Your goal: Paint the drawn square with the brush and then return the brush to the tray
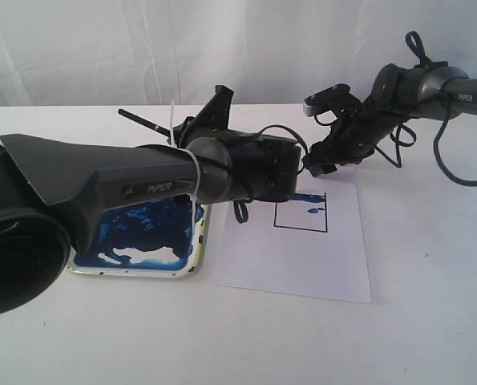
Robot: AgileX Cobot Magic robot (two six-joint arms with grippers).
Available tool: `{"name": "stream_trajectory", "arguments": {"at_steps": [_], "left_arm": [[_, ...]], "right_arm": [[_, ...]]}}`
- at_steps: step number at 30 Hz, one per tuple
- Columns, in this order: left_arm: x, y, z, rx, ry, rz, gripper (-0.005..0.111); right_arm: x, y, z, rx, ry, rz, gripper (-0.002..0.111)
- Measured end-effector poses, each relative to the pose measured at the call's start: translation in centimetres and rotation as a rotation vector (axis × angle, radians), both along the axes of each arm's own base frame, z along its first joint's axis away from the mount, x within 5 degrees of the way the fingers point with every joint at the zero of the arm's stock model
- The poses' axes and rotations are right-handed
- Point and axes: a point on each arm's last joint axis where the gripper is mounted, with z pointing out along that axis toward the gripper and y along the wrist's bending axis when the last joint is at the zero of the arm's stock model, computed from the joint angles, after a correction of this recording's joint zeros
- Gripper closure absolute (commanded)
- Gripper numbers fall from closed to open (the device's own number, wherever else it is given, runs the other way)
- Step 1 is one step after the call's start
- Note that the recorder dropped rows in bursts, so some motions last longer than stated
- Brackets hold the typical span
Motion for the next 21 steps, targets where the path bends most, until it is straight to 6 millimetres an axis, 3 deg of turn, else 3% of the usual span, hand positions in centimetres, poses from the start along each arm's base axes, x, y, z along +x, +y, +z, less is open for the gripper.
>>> {"name": "stream_trajectory", "arguments": {"at_steps": [21], "left_arm": [[-0.07,0.00,-0.27,-0.051,-0.007,0.027,0.107]], "right_arm": [[0.00,-0.01,0.00,-0.002,0.000,0.001,0.048]]}}
